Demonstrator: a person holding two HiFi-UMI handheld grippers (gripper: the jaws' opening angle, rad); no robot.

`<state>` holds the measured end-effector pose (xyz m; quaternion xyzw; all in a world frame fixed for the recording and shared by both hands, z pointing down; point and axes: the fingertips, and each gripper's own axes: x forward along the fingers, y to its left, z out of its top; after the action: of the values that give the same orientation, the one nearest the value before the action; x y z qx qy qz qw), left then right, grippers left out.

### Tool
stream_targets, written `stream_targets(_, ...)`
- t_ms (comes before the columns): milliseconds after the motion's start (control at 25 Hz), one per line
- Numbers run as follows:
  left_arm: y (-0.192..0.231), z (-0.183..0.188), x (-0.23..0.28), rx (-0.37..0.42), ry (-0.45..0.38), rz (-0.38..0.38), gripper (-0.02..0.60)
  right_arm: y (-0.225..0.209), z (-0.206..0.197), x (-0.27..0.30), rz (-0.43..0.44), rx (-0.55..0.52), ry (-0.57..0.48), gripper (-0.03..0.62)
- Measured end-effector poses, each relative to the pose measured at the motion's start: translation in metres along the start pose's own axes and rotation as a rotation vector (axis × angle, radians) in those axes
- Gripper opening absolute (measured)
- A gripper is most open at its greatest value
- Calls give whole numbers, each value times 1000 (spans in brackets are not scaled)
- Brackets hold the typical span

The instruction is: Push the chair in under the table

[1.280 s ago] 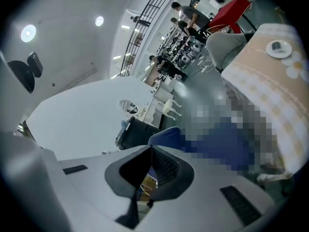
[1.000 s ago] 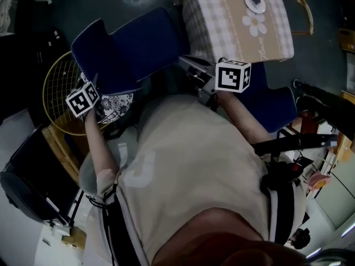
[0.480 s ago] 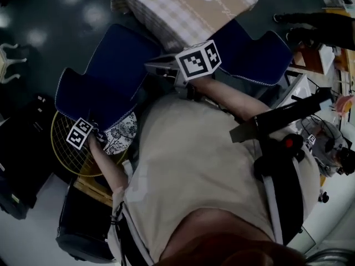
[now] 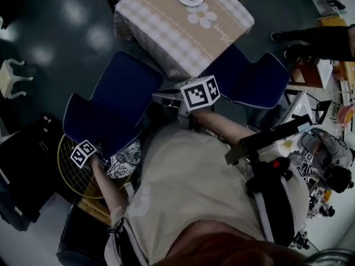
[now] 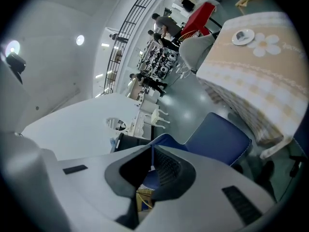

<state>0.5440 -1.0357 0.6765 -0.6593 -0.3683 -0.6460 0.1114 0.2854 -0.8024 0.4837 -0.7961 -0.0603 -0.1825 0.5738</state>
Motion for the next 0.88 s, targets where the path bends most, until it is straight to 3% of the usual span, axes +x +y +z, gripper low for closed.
stream_targets(400, 4, -2, 2, -36, 27, -19, 255, -12, 10, -12, -11, 29, -37, 12)
stream_targets(600, -2, 1, 6, -92, 36, -88, 255, -14, 19, -20, -21, 26, -58, 12)
stream_targets(880, 2, -4, 11, -75, 59, -20, 216, -21, 27, -28, -21, 39, -75, 12)
